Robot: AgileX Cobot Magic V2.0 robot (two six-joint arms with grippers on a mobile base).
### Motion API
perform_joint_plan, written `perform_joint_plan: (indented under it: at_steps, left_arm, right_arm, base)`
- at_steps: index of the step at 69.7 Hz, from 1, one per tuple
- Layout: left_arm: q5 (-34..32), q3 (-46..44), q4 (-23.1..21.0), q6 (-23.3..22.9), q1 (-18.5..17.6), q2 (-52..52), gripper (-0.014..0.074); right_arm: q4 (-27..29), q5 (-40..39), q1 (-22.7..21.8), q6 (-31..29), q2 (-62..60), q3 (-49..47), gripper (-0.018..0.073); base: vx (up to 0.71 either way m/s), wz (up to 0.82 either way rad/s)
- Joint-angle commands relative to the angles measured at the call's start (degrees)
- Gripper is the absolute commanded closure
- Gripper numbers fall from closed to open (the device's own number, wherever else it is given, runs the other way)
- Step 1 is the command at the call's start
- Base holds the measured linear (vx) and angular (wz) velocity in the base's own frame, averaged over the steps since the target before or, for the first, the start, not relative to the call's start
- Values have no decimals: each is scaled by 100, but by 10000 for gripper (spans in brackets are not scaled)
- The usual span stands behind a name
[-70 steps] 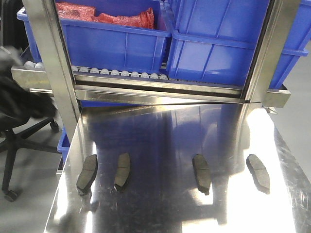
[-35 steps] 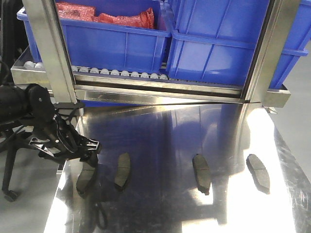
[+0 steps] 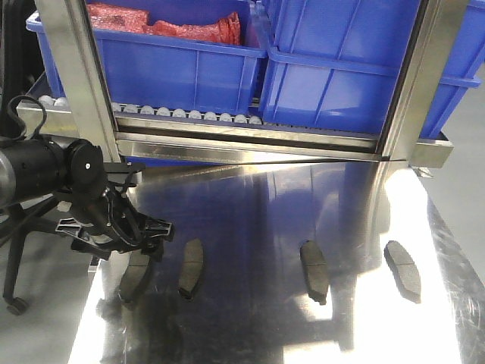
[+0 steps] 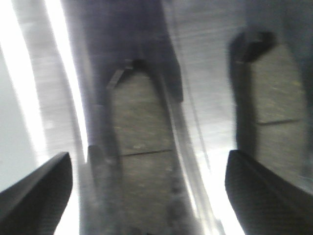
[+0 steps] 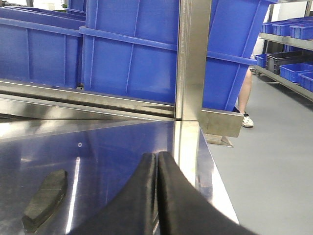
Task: Move and align brake pads A on conveyor
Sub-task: 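Lower the left gripper onto the nearest brake pad and close it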
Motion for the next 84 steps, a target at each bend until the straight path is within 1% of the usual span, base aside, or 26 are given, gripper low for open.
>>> perform_joint_plan:
  at_steps: [1, 28, 45, 60, 66, 76, 84]
  left_arm:
    - [-117, -171, 118, -173, -24, -217, 10]
    - [-166, -200, 117, -167, -24, 6, 10]
    - [-21, -483, 203, -126, -24, 198, 10]
    - [183, -495, 198, -126, -24, 342, 10]
    - [302, -495, 208, -126, -62, 377, 10]
    - [251, -495, 219, -126, -177, 378, 10]
    - [229, -495, 225, -126, -195, 416, 11]
  right_arm:
    - [-15, -420, -3, -29, -61, 30, 567]
    - [-15, -422, -3, -29, -61, 30, 567]
    - [-15, -422, -3, -29, -61, 30, 567]
    - [-15, -422, -3, -29, -61, 30, 567]
    - [-15, -422, -3, -29, -61, 30, 567]
    - [-15, -422, -3, -29, -61, 30, 567]
    - [-15, -422, -3, -29, -61, 30, 567]
  base:
    - [0, 0]
    - [0, 0]
    - [0, 0]
    - [0, 0]
    - [0, 0]
    - [0, 0]
    - [0, 0]
